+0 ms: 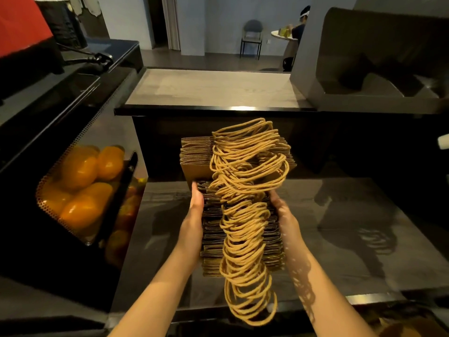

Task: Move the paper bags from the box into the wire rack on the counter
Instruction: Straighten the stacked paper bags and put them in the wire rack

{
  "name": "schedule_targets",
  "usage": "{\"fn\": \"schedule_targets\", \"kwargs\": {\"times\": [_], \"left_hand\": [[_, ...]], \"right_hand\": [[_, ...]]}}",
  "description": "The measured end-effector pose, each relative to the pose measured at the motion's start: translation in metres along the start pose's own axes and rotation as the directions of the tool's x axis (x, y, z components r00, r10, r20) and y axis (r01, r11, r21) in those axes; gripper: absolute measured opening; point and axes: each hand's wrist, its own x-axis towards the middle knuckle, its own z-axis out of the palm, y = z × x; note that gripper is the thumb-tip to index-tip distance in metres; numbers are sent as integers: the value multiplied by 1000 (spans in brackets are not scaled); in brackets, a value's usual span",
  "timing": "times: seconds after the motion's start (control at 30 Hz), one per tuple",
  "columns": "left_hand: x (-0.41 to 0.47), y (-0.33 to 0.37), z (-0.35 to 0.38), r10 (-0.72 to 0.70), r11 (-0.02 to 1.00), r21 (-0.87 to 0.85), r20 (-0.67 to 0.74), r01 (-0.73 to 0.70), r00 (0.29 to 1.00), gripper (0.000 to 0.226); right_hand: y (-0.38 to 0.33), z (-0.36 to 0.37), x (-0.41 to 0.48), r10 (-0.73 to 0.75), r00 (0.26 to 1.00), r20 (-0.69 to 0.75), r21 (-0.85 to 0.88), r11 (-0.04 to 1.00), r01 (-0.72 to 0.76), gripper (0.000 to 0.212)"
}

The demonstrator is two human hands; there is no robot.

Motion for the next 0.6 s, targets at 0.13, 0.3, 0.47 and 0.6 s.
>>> {"fn": "schedule_targets", "kwargs": {"times": [0.13, 0.3, 0.47, 0.6], "left_hand": [[9, -1, -2, 3, 1000, 1, 37, -3, 999, 81], [6, 5, -8, 222, 972, 83, -50, -218, 974, 76], [34, 42, -18, 553, 644, 591, 79, -486, 829, 53], [67, 67, -19, 471, 547, 720, 157, -427, 868, 48]], "right_hand": [[-2, 2, 2, -26, 999, 35, -22, 999, 27, 34], [-11, -2, -1, -247, 969, -10, -245, 940, 237, 54], [-45, -7, 22, -547, 778, 310, -615, 508, 603, 66], [-68, 6, 59, -419, 846, 329, -623, 577, 528, 50]]}}
